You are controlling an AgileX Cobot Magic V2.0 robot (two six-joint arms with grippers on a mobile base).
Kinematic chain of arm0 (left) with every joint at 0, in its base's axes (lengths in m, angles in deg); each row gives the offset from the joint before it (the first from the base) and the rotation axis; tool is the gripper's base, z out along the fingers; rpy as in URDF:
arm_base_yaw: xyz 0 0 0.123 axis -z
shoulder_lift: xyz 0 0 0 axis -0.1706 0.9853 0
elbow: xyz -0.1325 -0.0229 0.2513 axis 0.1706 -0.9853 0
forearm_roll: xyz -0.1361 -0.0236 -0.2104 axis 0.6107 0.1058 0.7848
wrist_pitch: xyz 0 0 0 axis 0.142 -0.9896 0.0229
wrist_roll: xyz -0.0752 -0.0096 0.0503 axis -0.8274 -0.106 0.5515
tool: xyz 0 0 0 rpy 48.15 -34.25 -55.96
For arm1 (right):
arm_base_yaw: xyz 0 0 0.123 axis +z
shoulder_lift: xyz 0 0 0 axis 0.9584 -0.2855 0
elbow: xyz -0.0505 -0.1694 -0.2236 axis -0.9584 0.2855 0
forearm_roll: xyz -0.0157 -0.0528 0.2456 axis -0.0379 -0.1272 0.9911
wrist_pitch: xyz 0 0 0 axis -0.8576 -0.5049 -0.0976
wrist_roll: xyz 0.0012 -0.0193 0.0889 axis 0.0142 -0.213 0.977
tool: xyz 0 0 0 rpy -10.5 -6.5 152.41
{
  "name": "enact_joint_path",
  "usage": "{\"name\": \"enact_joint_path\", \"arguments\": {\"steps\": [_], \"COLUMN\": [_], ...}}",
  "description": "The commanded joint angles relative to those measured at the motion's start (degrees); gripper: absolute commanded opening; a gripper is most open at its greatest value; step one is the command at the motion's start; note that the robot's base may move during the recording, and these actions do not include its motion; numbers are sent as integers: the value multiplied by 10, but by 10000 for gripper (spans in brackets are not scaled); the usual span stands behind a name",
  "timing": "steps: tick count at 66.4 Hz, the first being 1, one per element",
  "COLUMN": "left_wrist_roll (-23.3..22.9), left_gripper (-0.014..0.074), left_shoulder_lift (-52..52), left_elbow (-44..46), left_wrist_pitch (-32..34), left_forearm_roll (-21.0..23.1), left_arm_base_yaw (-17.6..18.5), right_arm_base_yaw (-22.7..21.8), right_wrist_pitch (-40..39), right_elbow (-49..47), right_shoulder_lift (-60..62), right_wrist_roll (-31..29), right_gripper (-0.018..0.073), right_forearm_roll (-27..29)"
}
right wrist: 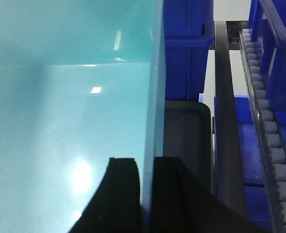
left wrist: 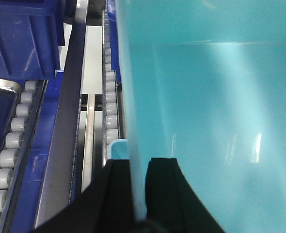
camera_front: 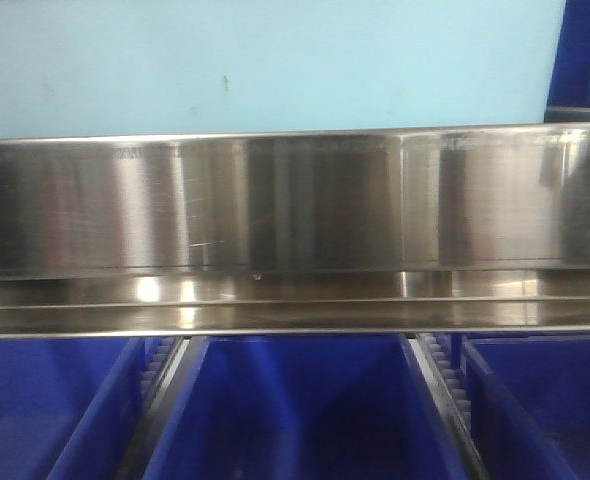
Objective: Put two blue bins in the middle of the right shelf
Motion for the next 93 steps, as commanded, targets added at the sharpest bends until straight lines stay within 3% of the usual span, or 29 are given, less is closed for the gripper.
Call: {"name": "enact_joint_path", "arguments": {"steps": [1,50,64,70,83,93], "left_wrist_roll": [8,8,8,8,8,8], "left_gripper": [-111,-111,-111,-111,-111,-111], "left_shoulder_lift": [-6,-6,-6,-8,-21,-41], "left_elbow": [6,6,6,6,6,-42], "left_wrist_pitch": [20,38,75,81,87,139], "left_forearm_roll": [-9,-9,-18,-18,-25,-35], "left_arm_base_yaw": [2,2,2,2,2,2], "right_arm_base_yaw": [-1,-1,-1,-1,1,35], "right_wrist_pitch": [-37,-93,-74,-73,-57,-53], "right_elbow": [-5,-5,-5,-5,-4,22], "right_shoulder_lift": [9,9,9,9,14,14], "right_wrist_roll": [-6,-6,-6,31,55,78], "right_gripper": [-166,-166,-166,-166,-148,-148], "right_forearm_roll": [-9,-9,16,18,-3,-86]}}
